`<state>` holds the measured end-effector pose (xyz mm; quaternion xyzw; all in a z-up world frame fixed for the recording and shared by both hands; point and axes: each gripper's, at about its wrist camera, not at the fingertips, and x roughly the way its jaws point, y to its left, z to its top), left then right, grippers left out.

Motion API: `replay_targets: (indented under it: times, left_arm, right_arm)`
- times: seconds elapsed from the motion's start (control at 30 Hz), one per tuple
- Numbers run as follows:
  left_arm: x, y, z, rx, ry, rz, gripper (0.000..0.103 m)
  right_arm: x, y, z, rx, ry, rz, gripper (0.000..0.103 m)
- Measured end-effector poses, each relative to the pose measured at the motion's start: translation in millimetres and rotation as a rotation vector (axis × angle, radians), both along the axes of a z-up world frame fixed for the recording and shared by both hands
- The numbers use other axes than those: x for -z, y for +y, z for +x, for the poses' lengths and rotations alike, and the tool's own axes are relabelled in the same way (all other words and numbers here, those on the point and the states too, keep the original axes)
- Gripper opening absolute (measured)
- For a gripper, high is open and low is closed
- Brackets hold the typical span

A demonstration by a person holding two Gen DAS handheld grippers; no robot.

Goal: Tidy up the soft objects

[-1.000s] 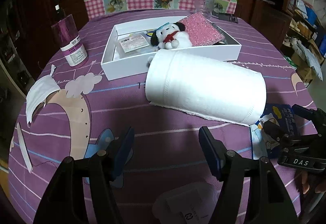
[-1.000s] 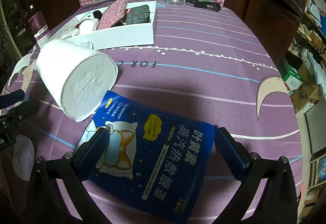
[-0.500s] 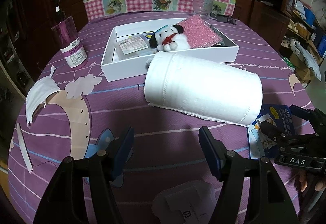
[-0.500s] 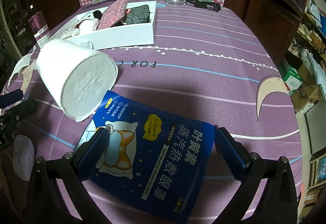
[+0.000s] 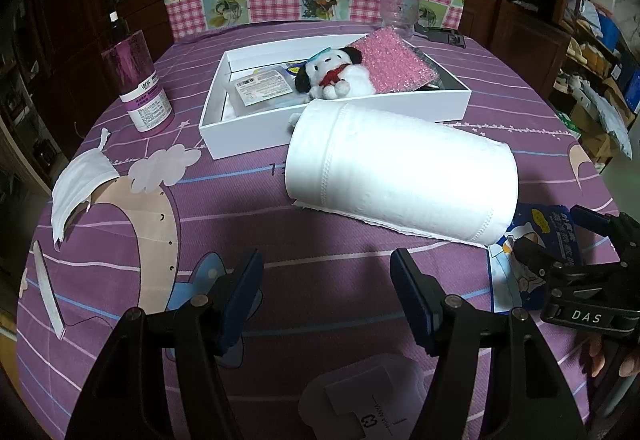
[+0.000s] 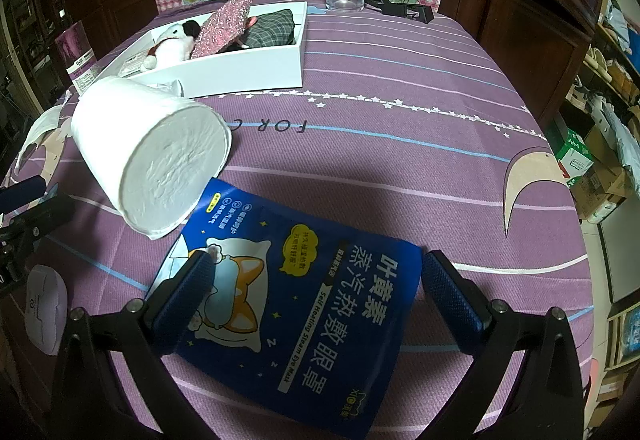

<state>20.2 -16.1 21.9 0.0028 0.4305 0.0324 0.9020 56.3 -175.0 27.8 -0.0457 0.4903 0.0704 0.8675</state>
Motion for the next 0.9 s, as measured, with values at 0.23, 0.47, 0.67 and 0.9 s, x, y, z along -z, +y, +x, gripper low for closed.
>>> replay_targets:
  times: [0.23, 0.47, 0.67, 0.9]
  left_arm:
    - [0.7, 0.0, 0.5, -0.003, 0.002, 0.003, 0.066]
    - [4.5, 2.2, 4.2, -0.016, 0.020, 0.002, 0.066]
    - [6.0, 0.4, 5.7, -0.011, 0.020, 0.006, 0.066]
    - [3.2, -1.7, 4.2, 0.012, -0.001, -0.006, 0.066]
  right_arm:
    - [-0.6, 0.2, -0.6, 0.000, 0.000, 0.000, 0.103]
    - [-0.3, -0.3, -0.2, -0.001, -0.001, 0.000, 0.103]
    - [0.8, -0.8, 0.9, -0.001, -0.001, 0.001, 0.103]
    - [-0.7, 2.7, -3.6, -0.030, 0.020, -0.001, 0.103]
